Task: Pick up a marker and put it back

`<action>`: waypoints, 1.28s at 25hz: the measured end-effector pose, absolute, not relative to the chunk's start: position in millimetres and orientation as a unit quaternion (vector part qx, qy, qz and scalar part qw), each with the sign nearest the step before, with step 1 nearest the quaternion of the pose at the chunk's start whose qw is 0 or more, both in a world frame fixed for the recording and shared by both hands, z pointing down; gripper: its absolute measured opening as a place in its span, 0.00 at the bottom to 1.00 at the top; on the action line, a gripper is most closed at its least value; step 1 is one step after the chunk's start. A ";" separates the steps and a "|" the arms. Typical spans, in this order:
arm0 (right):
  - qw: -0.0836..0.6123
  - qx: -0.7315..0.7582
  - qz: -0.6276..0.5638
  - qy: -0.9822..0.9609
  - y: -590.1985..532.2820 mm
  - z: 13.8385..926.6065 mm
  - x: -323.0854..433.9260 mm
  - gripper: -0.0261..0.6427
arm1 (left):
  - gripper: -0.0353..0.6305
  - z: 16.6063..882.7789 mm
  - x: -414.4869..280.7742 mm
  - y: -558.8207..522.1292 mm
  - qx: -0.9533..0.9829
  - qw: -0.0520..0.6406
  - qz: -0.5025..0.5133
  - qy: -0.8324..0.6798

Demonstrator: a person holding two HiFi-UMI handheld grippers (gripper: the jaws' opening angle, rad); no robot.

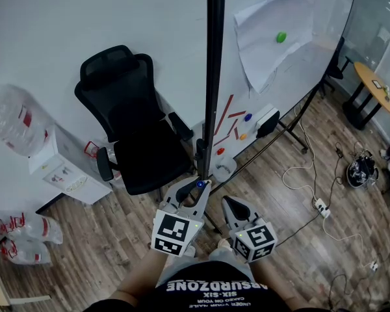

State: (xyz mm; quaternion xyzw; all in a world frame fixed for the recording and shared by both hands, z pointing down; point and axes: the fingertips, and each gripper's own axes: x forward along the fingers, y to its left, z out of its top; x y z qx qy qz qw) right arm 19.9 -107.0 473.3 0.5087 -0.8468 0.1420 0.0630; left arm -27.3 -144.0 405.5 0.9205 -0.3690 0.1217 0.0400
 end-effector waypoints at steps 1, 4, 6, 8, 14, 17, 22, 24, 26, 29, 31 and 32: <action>0.063 0.509 0.142 -0.847 -107.2 472.8 20.0 0.03 | 0.17 405.2 -27.0 -144.8 0.921 0.040 0.121 -0.369; 0.062 0.509 0.142 -0.846 -107.6 472.3 21.6 0.03 | 0.17 404.4 -25.0 -147.8 0.921 0.040 0.120 -0.369; 0.061 0.511 0.142 -0.845 -107.9 472.3 23.8 0.03 | 0.17 403.7 -22.8 -149.6 0.922 0.040 0.119 -0.367; 0.060 0.514 0.142 -0.844 -108.6 471.7 26.7 0.03 | 0.17 403.1 -19.7 -151.4 0.922 0.039 0.119 -0.366; 0.053 0.521 0.141 -0.840 -113.8 469.5 36.5 0.03 | 0.17 403.4 -6.0 -158.5 0.925 0.034 0.122 -0.358; 0.049 0.525 0.141 -0.838 -117.6 468.3 42.6 0.03 | 0.17 403.2 1.8 -162.6 0.927 0.031 0.124 -0.354; 0.047 0.531 0.140 -0.835 -124.8 466.6 55.3 0.03 | 0.17 401.3 14.3 -170.5 0.929 0.028 0.123 -0.349; 0.046 0.533 0.139 -0.833 -127.9 466.5 61.1 0.03 | 0.17 400.9 19.2 -174.0 0.929 0.026 0.122 -0.349; 0.045 0.536 0.137 -0.832 -131.6 465.6 67.2 0.03 | 0.17 400.1 24.3 -177.9 0.929 0.024 0.122 -0.348; 0.044 0.538 0.135 -0.831 -136.7 464.3 75.4 0.03 | 0.17 398.7 31.7 -182.4 0.930 0.022 0.120 -0.346; 0.044 0.539 0.136 -0.830 -140.1 464.5 79.3 0.03 | 0.17 399.4 35.5 -184.7 0.930 0.022 0.121 -0.345; 0.045 0.538 0.136 -0.831 -141.7 464.8 80.8 0.03 | 0.17 400.3 36.9 -185.7 0.930 0.022 0.122 -0.345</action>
